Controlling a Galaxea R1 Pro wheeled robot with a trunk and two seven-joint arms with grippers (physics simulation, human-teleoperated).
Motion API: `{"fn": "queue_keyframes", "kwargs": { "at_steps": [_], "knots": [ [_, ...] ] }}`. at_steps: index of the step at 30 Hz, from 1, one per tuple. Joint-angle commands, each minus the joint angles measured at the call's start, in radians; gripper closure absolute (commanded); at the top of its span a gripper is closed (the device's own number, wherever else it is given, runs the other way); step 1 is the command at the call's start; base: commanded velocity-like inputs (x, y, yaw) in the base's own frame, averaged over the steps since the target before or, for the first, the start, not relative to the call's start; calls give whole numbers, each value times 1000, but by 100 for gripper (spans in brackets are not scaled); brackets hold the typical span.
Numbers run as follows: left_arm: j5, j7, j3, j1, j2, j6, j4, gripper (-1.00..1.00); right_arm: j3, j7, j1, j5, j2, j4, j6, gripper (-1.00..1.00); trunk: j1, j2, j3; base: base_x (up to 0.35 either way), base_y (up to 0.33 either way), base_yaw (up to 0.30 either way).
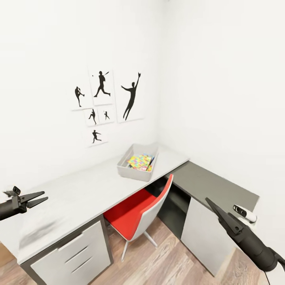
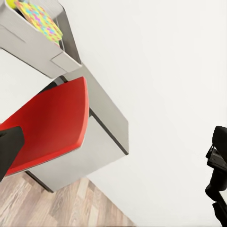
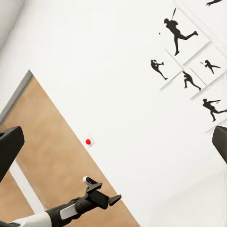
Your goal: Put all the toys in the child's room - the three board games (two on the bed and one on the table), the two jigsaw puzzles on the table, and the tennis ball on the table - inside the toy box on the table in the child's room.
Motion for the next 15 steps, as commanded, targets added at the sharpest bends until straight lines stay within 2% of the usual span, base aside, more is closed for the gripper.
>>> {"fn": "queue_keyframes", "kwargs": {
  "at_steps": [1, 5, 11, 15],
  "knots": [
    [0, -4, 0, 0, 0, 11, 0, -100, 0, 1, -1, -4, 0, 0, 9, -100, 1, -2, -1, 0, 8, -213],
    [0, -4, 0, 0, 0, 11, 0, -100, 0, 1, -1, -5, 0, 0, 9, -100, 1, -2, 2, 0, 3, -128],
    [0, -4, 0, 0, 0, 10, 0, -100, 0, 0, -1, -5, 0, 0, 9, -100, 1, -2, 3, 0, 1, -43],
    [0, -4, 0, 0, 0, 10, 0, -100, 0, -8, -1, -5, -1, 0, 10, -100, 1, -2, 3, -24, 0, -174]
  ]
}}
